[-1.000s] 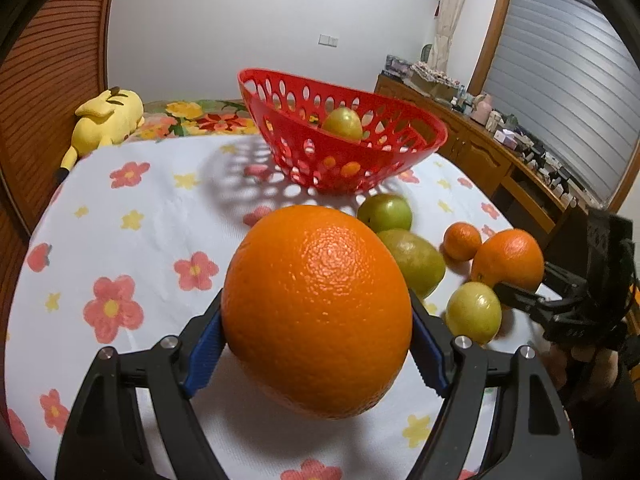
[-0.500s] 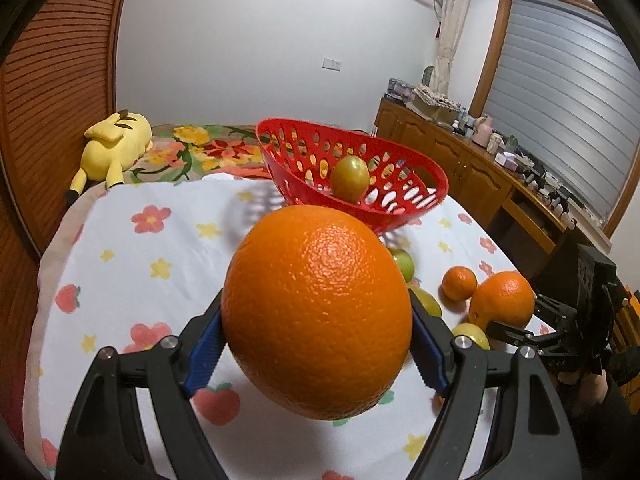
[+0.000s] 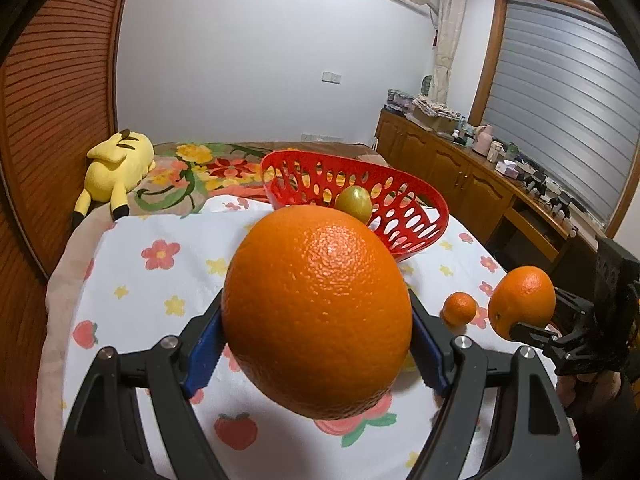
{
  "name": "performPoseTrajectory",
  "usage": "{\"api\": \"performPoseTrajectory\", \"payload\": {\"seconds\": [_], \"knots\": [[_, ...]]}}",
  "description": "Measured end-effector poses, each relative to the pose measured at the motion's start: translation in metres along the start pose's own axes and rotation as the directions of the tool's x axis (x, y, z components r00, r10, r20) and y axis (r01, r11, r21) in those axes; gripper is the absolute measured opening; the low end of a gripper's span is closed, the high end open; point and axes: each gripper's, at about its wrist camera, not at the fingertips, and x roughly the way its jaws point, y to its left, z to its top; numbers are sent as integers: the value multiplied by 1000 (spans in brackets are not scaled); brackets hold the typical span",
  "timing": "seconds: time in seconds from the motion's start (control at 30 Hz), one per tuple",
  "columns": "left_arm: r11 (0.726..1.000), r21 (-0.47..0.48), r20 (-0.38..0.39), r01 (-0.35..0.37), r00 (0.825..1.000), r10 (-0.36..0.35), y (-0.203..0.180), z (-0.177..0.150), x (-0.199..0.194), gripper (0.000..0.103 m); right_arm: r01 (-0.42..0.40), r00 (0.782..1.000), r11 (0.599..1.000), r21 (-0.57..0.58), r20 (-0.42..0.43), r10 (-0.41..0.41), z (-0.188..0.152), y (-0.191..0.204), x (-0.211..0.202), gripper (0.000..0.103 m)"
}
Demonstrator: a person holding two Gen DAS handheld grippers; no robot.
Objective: Organize fruits
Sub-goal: 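Lift both large oranges and carry them over the red basket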
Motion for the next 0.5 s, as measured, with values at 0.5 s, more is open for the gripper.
{"api": "performPoseTrajectory", "payload": {"seconds": [0.5], "knots": [[999,33,13,23,1000,-23,-10,22,14,80,-52,998,997,-54,25,54,44,6,0,88]]}}
